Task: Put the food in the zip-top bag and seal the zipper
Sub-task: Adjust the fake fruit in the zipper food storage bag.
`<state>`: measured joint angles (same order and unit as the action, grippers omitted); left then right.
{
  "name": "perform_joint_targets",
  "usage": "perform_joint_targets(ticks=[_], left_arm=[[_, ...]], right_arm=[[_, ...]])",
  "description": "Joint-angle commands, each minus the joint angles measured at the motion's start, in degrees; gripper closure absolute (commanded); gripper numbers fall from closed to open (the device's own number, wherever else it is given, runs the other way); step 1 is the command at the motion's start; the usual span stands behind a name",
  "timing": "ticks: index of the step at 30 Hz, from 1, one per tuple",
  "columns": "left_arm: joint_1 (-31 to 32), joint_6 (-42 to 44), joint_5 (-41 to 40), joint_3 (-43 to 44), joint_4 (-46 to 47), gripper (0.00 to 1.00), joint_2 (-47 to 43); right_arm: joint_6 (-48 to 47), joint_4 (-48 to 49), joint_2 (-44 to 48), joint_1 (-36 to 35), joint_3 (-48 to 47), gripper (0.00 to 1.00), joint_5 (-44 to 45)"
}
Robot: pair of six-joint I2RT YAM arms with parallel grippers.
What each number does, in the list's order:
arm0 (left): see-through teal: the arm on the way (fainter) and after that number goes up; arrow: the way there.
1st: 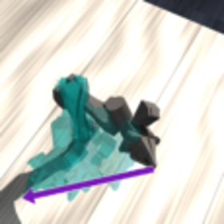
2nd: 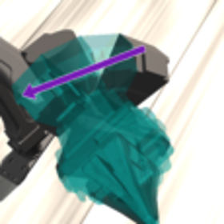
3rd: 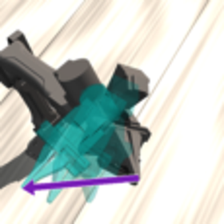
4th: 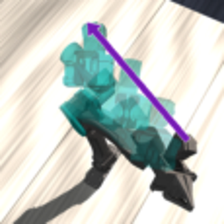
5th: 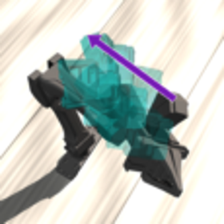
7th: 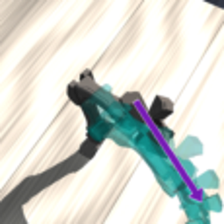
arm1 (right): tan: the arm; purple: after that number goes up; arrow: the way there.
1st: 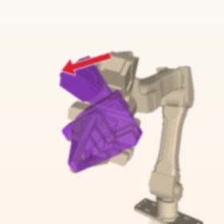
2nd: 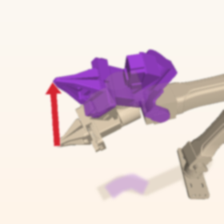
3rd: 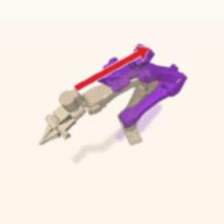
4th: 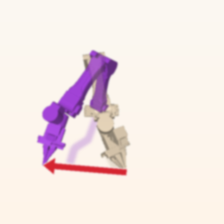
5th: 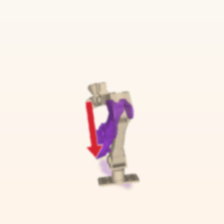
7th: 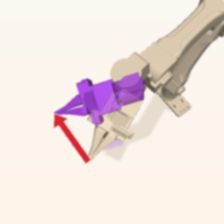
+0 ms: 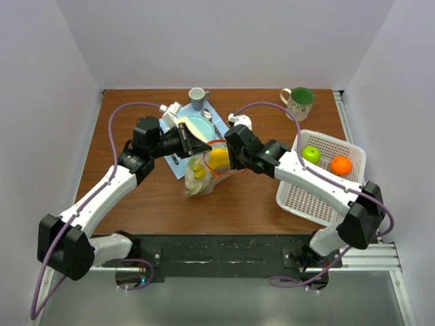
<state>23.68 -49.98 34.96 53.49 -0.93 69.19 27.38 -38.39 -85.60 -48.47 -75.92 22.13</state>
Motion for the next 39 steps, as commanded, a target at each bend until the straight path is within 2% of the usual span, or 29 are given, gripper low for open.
perform_joint_targets(ticks=[1,17,20,21,23,24,30,34,39], left_arm=[[0.0,-0.3,2.0,0.4,3.4,1.00,-0.7],[0.0,-1.3,2.7,0.0,4.1,1.00,-0.6],[0.3,-2.1,2.5,-0.8,5.3,1.00,-0.7],[0.9,-2.3,2.2,-1.3,5.5,1.00,-0.8],[2.2,-3.1,0.7,-2.1,6.4,1.00,-0.9],[3.5,-3.4,0.2,-2.9,7.2,1.00,-1.0],[9.0,-8.0,-5.3,-6.6,13.8,1.00,-0.5],[12.3,-10.6,-9.6,-7.2,18.3,1.00,0.2],[14.9,-12.0,-13.8,-5.9,19.7,1.00,1.3]], right_arm=[[-0.6,0.2,0.0,-0.7,-0.7,0.65,6.2],[2.1,3.8,-4.6,-1.3,1.2,0.62,8.8],[4.2,4.0,-3.9,-1.3,2.4,0.75,10.6],[4.7,4.3,-3.3,-1.3,3.1,0.87,11.0],[6.6,4.5,-1.1,-1.2,4.1,0.93,11.7],[7.3,4.2,-0.3,-1.3,4.5,0.99,12.8],[12.9,1.7,3.4,-1.2,5.1,1.00,16.5],[15.6,1.1,2.1,-1.3,4.9,1.00,16.1],[20.2,-4.4,-0.8,-1.3,2.5,1.00,21.7]])
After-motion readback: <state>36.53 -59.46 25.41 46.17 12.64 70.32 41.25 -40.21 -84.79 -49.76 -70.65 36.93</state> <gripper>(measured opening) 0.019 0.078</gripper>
